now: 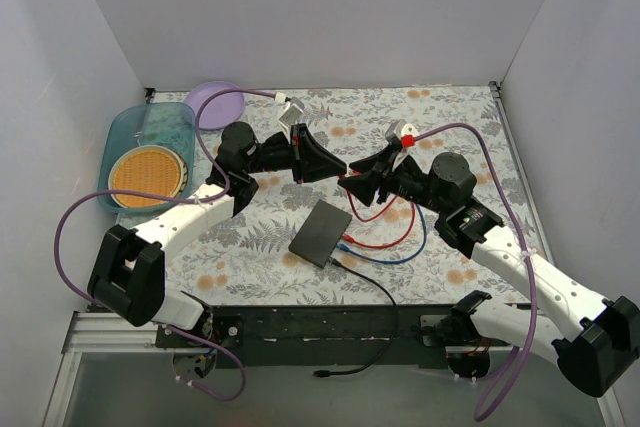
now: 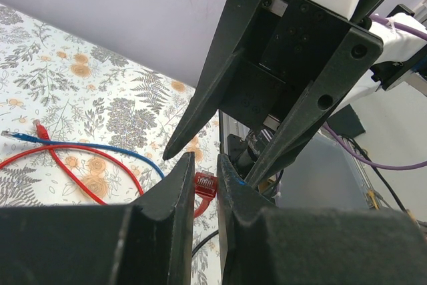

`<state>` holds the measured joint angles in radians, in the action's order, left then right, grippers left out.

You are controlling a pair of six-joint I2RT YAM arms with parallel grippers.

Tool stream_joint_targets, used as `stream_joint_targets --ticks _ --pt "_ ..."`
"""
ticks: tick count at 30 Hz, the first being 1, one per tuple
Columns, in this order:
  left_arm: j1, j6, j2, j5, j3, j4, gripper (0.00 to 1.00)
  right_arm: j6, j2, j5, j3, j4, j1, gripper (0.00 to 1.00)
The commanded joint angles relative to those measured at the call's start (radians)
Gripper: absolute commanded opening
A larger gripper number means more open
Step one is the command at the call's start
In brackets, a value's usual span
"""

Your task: Insert the plug into the switch port

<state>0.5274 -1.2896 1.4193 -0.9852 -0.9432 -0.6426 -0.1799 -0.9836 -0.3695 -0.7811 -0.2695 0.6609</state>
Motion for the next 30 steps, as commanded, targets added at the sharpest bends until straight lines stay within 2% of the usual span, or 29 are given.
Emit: stream_joint_targets --ticks 1,9,15,17,19,22,23,25,26,28,30 --pt "0.002 0.013 -0.043 -0.010 -0.002 -0.002 0.00 -0.003 -0.001 -0.029 0.000 -0.065 -0.009 0.57" --pt "0.002 0.012 -0.059 -0.010 0.003 -0.002 0.00 -0.007 -0.012 -0.049 0.019 -0.074 -0.015 0.53" --pt "0.002 0.010 -0.060 -0.012 0.003 -0.006 0.00 -0.015 -0.013 -0.060 0.032 -0.089 -0.024 0.43" --pt "0.002 0.010 -0.062 -0.012 0.004 -0.008 0.00 -0.024 -0.013 -0.065 0.037 -0.097 -0.027 0.33" --pt "0.002 0.009 -0.060 -0.013 0.004 -0.009 0.00 -0.029 -0.004 -0.045 0.043 -0.103 -0.030 0.14" --pt "0.002 0.004 -0.059 -0.013 0.007 -0.014 0.00 -0.039 0.008 -0.031 0.048 -0.105 -0.037 0.01" --pt "0.002 0.004 -0.057 -0.013 0.011 -0.015 0.02 -0.041 0.011 -0.029 0.049 -0.105 -0.038 0.01" --pt "0.002 0.006 -0.056 -0.009 0.011 -0.015 0.18 -0.041 0.014 -0.025 0.051 -0.096 -0.040 0.01" --pt "0.002 0.006 -0.054 -0.003 0.009 -0.009 0.37 -0.040 0.017 -0.025 0.051 -0.094 -0.041 0.01" --pt "0.002 0.013 -0.065 0.064 0.012 0.010 0.98 -0.035 0.019 -0.019 0.054 -0.080 -0.043 0.01" --pt "0.002 0.029 -0.100 0.143 0.027 0.052 0.98 -0.026 0.020 -0.016 0.055 -0.067 -0.043 0.01"
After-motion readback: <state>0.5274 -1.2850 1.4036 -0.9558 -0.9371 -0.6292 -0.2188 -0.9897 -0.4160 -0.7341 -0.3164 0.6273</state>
